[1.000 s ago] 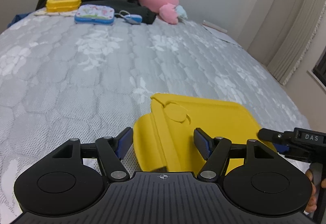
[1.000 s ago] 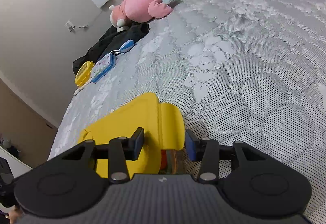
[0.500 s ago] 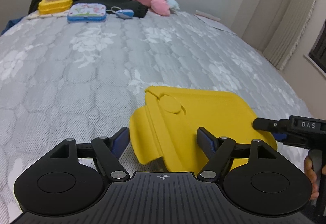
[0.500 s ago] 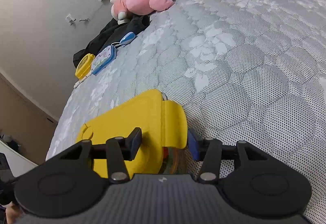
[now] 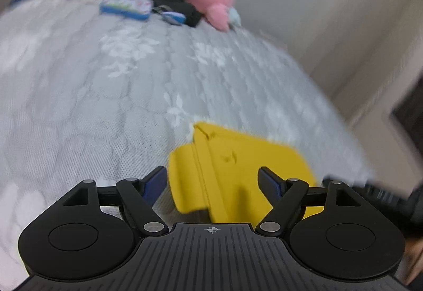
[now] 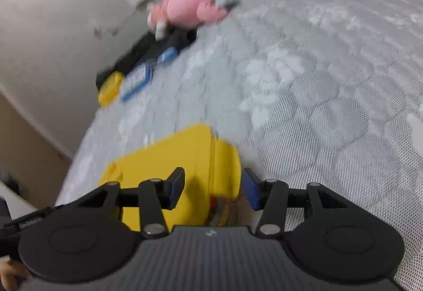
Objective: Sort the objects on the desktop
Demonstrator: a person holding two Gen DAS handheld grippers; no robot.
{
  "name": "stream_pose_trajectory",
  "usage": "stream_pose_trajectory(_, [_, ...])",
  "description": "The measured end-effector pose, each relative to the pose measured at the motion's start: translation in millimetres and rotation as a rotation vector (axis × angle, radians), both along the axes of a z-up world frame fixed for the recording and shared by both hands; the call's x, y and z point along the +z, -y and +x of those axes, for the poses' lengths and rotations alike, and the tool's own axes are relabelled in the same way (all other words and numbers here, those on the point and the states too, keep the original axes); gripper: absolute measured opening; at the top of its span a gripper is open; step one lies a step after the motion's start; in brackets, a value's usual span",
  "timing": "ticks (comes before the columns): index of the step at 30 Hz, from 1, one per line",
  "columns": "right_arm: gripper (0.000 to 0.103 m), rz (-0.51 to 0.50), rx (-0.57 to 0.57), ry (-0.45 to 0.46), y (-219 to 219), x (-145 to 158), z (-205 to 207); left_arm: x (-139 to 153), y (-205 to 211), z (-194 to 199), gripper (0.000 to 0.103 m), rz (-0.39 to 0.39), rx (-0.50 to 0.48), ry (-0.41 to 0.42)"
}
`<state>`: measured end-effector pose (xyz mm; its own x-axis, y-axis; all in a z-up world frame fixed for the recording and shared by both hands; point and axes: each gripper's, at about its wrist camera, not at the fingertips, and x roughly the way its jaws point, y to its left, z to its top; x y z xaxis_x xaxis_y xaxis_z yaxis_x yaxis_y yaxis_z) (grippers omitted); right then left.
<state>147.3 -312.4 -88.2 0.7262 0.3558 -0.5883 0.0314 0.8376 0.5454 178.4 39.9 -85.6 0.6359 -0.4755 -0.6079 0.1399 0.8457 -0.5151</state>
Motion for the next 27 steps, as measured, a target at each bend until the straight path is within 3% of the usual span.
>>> stream_pose_trajectory(2, [0.051,0.026,-0.019,-0.015,4.8,-2.4,2.0,-6.1,-13.5,6.1,0.081,-0.113,0.034,-0.050])
stream_pose_trajectory(3, [0.051,0.038,-0.028,-0.023,7.2,-3.6,3.0,-10.1,-14.1,8.4,0.081,-0.126,0.035,-0.076])
stream_pose_trajectory(10, [0.055,-0.025,0.039,-0.031,-10.3,-8.1,6.6,-7.5,-3.7,9.2,0.083,-0.096,-0.005,-0.052])
stream_pose_trajectory(13, [0.053,-0.074,0.038,0.045,-14.1,0.9,-1.5,3.2,0.0,1.6,0.083,-0.062,-0.016,0.026])
stream_pose_trajectory(16, [0.053,-0.040,0.022,0.106,-8.7,10.2,-7.8,18.0,2.7,-7.3,0.083,-0.055,-0.037,0.124])
stream_pose_trajectory(18, [0.053,-0.038,0.023,0.117,-6.2,15.0,-10.9,24.1,5.8,-12.7,0.083,-0.039,-0.073,0.146])
stream_pose_trajectory(23, [0.050,-0.140,0.056,0.014,-15.1,6.2,-10.2,-2.5,14.1,-6.3,0.083,0.075,-0.096,-0.074])
stream_pose_trajectory(24, [0.050,-0.158,0.060,0.004,-18.1,3.9,-8.6,-5.4,13.7,-4.1,0.083,0.075,-0.095,-0.095])
stream_pose_trajectory(27, [0.050,-0.191,0.066,0.007,-22.9,1.5,-5.3,0.8,13.1,-4.8,0.083,0.041,-0.100,-0.052])
